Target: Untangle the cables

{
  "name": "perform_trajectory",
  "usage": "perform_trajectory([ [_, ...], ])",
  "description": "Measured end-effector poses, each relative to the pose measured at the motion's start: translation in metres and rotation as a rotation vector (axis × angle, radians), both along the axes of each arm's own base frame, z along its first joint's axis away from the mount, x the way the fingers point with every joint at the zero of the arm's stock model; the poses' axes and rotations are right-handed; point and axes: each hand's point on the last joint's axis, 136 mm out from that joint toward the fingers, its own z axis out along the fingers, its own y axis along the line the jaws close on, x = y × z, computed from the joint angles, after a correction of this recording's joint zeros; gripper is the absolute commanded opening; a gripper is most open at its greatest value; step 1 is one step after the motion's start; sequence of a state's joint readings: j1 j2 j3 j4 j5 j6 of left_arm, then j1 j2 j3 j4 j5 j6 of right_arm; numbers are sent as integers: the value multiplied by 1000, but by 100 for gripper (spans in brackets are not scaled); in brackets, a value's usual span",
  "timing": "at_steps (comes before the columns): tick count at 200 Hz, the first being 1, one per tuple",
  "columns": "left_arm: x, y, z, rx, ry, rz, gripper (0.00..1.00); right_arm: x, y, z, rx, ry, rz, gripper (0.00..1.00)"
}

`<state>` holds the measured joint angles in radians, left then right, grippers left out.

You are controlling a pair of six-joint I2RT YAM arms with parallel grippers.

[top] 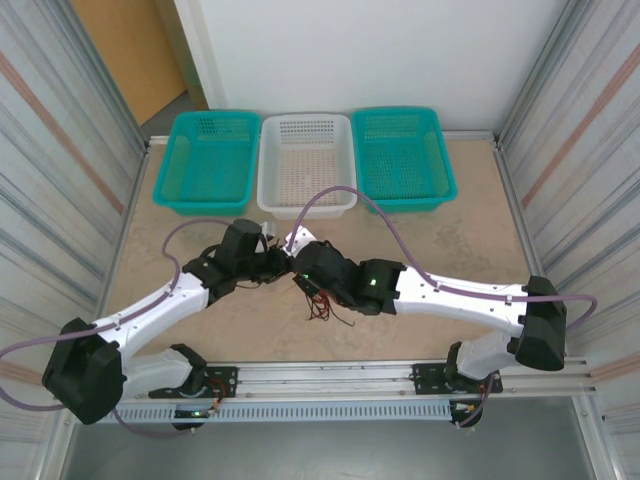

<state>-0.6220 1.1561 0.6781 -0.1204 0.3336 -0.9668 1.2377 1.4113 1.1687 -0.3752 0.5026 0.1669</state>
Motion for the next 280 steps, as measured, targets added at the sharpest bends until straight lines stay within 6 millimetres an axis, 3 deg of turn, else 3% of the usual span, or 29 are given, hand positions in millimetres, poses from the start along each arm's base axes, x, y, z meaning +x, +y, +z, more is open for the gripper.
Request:
perform_trajectory([
  [23,0,-3,3,-17,-3,-11,57,0,-1,5,13,-6,-2,0],
  [40,0,-6,3,-33,-1,-20,51,0,-2,10,28,-11,-2,0],
  [65,0,-12,3,-58,7,-33,27,0,-3,12,33,-13,-2,0],
  [77,0,-14,4,-67,2,-42,10,0,-3,12,33,-14,-3,0],
  [90,-1,-15,5,-72,2,-45,0,0,-4,14,36,-19,-8,0],
  [131,-1,-16,6,-74,-2,-48,0,4,-9,17,38,-24,-28,0],
  [165,-2,-19,17,-104,-33,-68,0,20,-35,23,91,8,-89,0],
  [203,-5,-26,46,-185,-106,-115,0,41,-77,30,232,101,-174,0],
  [233,-8,-32,72,-264,-166,-145,0,56,-108,21,355,202,-234,0],
  [280,-13,-34,111,-385,-225,-154,0,59,-122,21,530,291,-236,0],
])
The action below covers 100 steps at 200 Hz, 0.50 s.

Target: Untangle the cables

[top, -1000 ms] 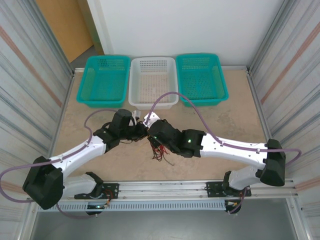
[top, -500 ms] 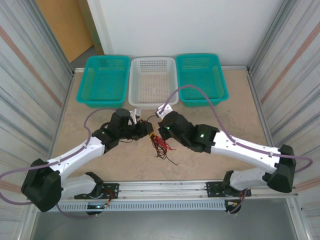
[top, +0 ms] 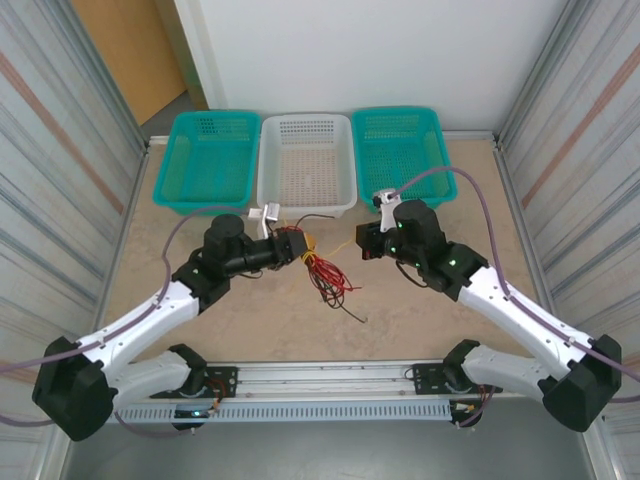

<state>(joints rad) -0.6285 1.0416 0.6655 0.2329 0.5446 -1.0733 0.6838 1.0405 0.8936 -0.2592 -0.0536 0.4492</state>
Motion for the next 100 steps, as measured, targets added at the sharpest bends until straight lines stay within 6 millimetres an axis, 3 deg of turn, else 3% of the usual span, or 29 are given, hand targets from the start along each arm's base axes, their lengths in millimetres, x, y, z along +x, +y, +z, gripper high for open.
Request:
perform_trajectory([
  [37,-2,2,28,-90,-35,10,0,1,-3,5,134,21,-3,0],
  [100,2,9,69,-247,-113,103,0,-6,3,-7,356,79,-6,0],
])
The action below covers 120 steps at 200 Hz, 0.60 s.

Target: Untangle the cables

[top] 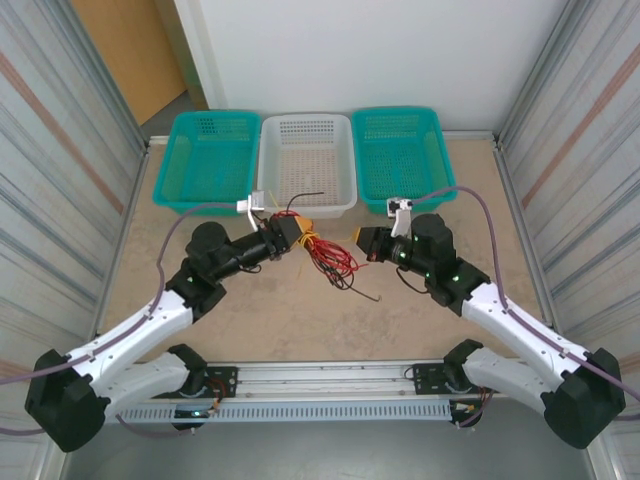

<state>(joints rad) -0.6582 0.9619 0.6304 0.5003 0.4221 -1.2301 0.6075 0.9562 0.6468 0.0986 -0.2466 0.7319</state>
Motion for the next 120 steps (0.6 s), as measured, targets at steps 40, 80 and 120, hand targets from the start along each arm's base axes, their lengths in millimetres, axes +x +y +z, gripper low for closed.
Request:
perform_trajectory([
  [40,15,13,6,-53,-2,123,0,-9,6,-9,146,41,-4,0],
  [80,25,22,9,-105,27,203,0,-11,9,-6,218,50,-43,0],
  [120,39,36,-7,-134,116,319,0,-19,19,-18,229,80,-62,0],
])
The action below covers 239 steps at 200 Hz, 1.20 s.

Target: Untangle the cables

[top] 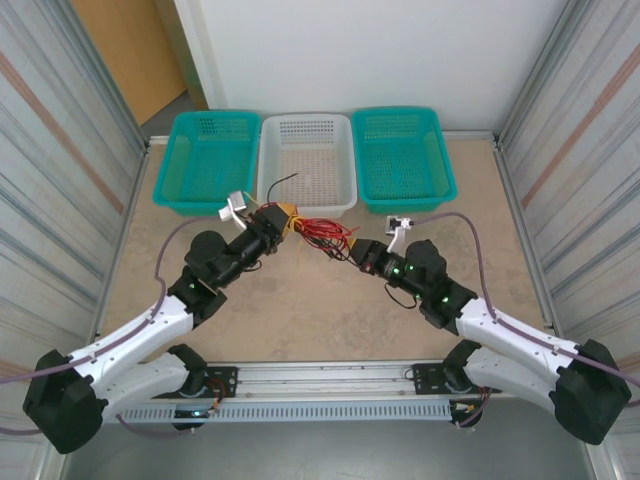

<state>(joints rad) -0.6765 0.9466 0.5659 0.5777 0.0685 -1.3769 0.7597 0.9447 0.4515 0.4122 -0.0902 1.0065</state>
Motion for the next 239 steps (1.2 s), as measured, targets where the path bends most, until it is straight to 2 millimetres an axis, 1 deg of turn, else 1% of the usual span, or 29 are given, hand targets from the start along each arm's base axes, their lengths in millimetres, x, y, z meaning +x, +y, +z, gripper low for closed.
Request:
perform_trajectory([
  [48,4,27,-30,-32,164,171,0,-3,30,-31,-28,60,17,0],
  [63,7,35,-38,-39,206,223,0,-6,45,-43,-58,80,40,0],
  [85,11,46,-47,-74,256,288,0,-10,69,-54,-92,96,72,0],
  [103,14,53,-54,-94,290,334,0,-9,79,-61,-103,104,79,0],
  [118,14,59,-58,-94,310,361,0,-8,83,-65,-102,113,79,0],
  [133,12,65,-60,-88,318,385,0,-10,85,-64,-100,110,76,0],
  [168,5,81,-59,-77,321,435,0,-24,91,-52,-93,82,87,0],
  [191,7,90,-62,-76,330,477,0,-39,103,-47,-119,58,116,0],
  [212,11,98,-71,-75,355,514,0,-55,114,-42,-146,31,145,0],
  [226,13,101,-77,-71,369,533,0,-65,120,-40,-168,14,167,0],
  [239,14,101,-80,-71,378,537,0,-71,123,-40,-191,1,173,0],
])
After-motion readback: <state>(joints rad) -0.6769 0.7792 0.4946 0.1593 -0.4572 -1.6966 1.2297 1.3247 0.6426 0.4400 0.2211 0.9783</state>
